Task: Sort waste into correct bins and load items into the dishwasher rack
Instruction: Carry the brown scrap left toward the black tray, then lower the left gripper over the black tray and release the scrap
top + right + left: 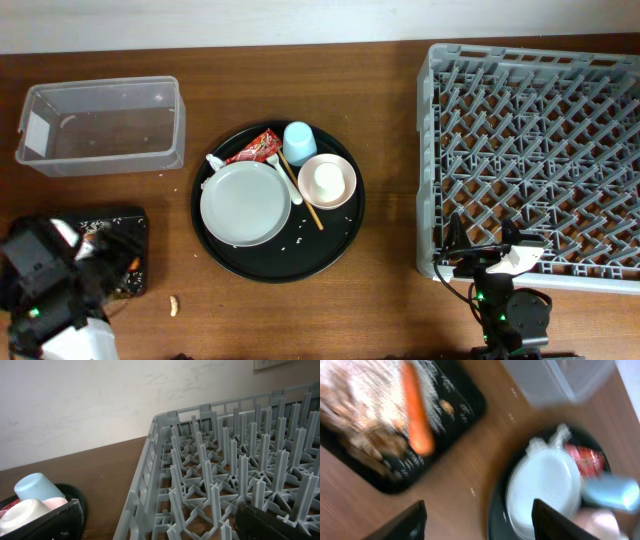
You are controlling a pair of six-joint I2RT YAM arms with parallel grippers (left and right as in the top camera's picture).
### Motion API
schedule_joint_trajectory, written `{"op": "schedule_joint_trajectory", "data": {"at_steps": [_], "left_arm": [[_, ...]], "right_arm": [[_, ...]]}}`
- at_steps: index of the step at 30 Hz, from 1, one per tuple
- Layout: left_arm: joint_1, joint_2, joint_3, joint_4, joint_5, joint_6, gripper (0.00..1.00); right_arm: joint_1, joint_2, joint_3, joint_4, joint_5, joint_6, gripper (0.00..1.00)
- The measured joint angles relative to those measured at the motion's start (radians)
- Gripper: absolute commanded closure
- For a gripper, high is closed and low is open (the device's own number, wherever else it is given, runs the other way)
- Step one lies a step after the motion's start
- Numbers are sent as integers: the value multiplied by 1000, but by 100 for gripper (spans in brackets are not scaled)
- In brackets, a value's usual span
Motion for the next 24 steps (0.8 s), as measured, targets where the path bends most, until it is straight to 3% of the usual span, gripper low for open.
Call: {"op": "schedule_joint_trajectory", "data": {"at_steps": [5,9,13,24], "left_arm": [[-140,-3,0,-128,64,64,34],[-242,28,0,-161,-61,53,37],[-251,80,0,-183,-182,27,34],[-251,129,-101,-98,-290,20,35]], "right_arm": [[0,0,0,0,0,0,1],[0,0,0,0,0,0,1],[0,0,0,0,0,0,1],[0,0,0,0,0,0,1]]}}
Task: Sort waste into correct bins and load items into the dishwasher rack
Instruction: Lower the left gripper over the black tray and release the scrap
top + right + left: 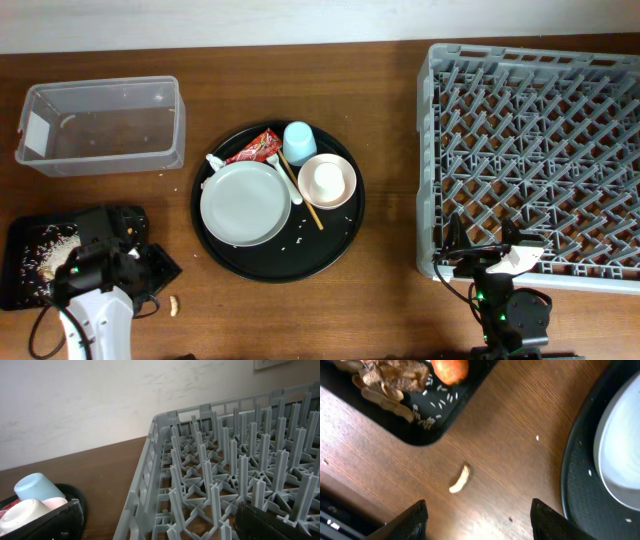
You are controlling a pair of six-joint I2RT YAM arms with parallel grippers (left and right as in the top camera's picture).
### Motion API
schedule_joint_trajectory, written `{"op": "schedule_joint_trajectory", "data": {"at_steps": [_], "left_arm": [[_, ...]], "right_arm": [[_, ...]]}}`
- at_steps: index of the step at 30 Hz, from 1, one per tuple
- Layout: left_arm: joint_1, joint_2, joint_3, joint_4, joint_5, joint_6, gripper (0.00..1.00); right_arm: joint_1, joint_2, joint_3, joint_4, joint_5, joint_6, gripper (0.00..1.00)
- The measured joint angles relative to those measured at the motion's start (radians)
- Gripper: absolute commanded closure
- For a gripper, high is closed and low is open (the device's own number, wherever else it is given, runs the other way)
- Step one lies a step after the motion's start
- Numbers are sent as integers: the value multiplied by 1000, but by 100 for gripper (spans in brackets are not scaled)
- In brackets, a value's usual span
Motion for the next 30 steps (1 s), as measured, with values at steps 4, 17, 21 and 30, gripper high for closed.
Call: {"op": "schedule_joint_trajectory", "data": {"at_steps": [4,17,21,30], "left_arm": [[-1,0,-31,31,-18,2,35],[-27,0,-85,164,-27,55,1],[-27,0,-85,186,-26,126,1],[-27,0,-86,211,89,344,1]], "right_arm": [[0,0,0,0,0,0,1],[0,0,0,0,0,0,1],[0,0,0,0,0,0,1],[0,0,0,0,0,0,1]]}}
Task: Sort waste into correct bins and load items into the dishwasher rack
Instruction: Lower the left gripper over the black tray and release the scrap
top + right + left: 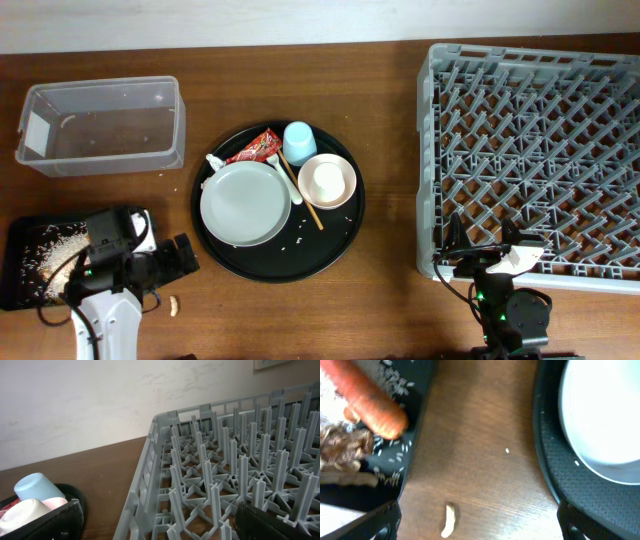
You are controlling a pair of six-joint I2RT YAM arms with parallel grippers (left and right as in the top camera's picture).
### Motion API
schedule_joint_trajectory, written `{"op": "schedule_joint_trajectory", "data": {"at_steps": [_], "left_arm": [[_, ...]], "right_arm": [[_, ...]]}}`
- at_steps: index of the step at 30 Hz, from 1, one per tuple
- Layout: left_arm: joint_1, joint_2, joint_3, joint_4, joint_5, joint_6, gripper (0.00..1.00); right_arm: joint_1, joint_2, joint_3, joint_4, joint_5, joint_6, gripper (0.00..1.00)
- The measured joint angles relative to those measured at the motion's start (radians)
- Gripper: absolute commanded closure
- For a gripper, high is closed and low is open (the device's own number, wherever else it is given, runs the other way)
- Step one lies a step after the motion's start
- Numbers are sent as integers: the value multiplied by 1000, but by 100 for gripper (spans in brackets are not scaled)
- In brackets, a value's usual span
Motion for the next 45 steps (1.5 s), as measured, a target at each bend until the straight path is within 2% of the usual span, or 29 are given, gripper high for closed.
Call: {"op": "schedule_joint_trajectory", "data": {"at_steps": [7,15,27,30,31,45], "left_arm": [[0,0,-63,45,4,53,1],[0,10,-133,74,5,68,6],[-40,162,-146,101,11,69,8],[-40,162,-146,105,2,69,11],[-40,162,-146,106,-2,70,16],[-40,162,-137,67,6,75,14]], "right_arm": [[0,0,0,0,0,0,1],[0,0,0,0,0,0,1],[0,0,0,0,0,0,1],[0,0,0,0,0,0,1],[0,0,0,0,0,0,1],[0,0,0,0,0,0,1]]}}
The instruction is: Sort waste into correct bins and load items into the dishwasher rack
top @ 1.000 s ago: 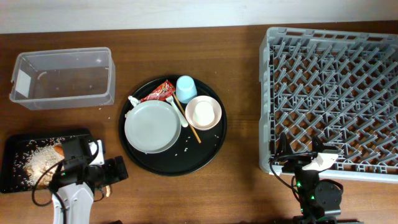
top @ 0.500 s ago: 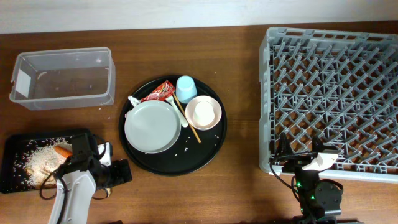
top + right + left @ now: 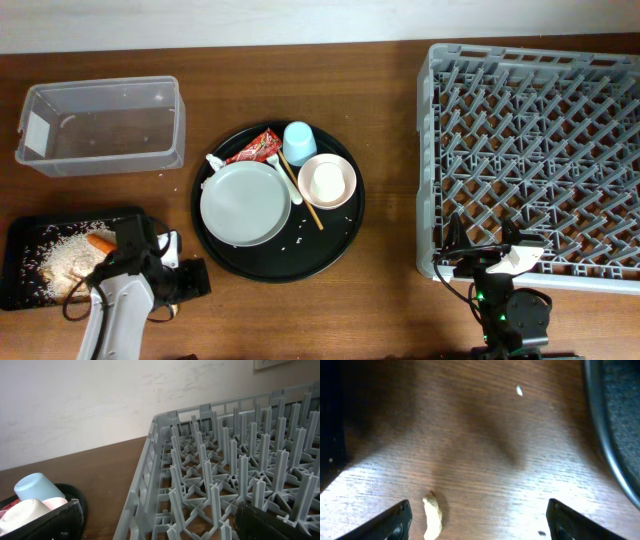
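A small pale food scrap [image 3: 432, 517] lies on the wooden table. My left gripper [image 3: 480, 522] is open low over it, with the scrap just inside the left finger [image 3: 395, 520]. In the overhead view the left gripper [image 3: 188, 279] hides the scrap. The round black tray [image 3: 345, 240] holds a grey plate [image 3: 243, 203], a pink bowl [image 3: 327, 181], a blue cup [image 3: 298, 140] and a red wrapper [image 3: 255, 148]. My right gripper [image 3: 159, 525] is open at the near edge of the grey dishwasher rack [image 3: 530, 150], holding nothing.
A black waste tray [image 3: 30, 285] with rice and a carrot [image 3: 100, 243] sits at the lower left. A clear plastic bin [image 3: 100, 125] stands at the upper left. The round tray's rim [image 3: 615, 435] is close on the left gripper's right.
My left gripper has come down closer to the table; the scrap now lies between its open fingers and the carrot has left its view. The right arm has not moved.
My left gripper was first over the black waste tray at the far left. It then stood further right with the scrap in view on the table, then nearer the round tray, and now sits low over the scrap. The right gripper stayed open at the rack.
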You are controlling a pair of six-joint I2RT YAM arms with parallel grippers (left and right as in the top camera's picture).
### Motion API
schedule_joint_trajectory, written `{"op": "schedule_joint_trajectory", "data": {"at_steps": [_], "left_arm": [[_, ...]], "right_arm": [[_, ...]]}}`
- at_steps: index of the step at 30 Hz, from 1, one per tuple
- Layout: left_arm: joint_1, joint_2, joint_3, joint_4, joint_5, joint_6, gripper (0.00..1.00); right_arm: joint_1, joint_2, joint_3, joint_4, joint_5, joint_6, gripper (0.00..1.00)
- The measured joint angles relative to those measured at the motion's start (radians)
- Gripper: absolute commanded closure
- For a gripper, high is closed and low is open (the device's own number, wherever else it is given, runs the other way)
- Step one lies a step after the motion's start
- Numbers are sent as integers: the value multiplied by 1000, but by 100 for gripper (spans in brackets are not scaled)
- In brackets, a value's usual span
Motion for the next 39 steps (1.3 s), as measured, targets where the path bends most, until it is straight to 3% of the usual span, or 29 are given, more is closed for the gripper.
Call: {"op": "schedule_joint_trajectory", "data": {"at_steps": [4,5,6,13,18,21,25,28,31,34,39], "left_arm": [[0,-25,52,-26,65,10,14],[0,-40,66,-28,80,16,2],[0,-64,83,-30,102,18,1],[0,-152,101,6,163,26,1],[0,-153,101,32,226,-52,1],[0,-153,101,60,347,-106,1],[-1,-153,114,155,632,-146,1],[-2,-153,165,113,690,-156,1],[-3,-153,281,10,647,-163,1],[-3,-153,415,-79,475,-171,1],[-3,-153,498,-88,145,-174,1]], "right_arm": [[0,0,0,0,0,0,1],[0,0,0,0,0,0,1],[0,0,0,0,0,0,1],[0,0,0,0,0,0,1],[0,0,0,0,0,0,1],[0,0,0,0,0,1,1],[0,0,0,0,0,0,1],[0,0,0,0,0,0,1],[0,0,0,0,0,0,1],[0,0,0,0,0,0,1],[0,0,0,0,0,0,1]]}}
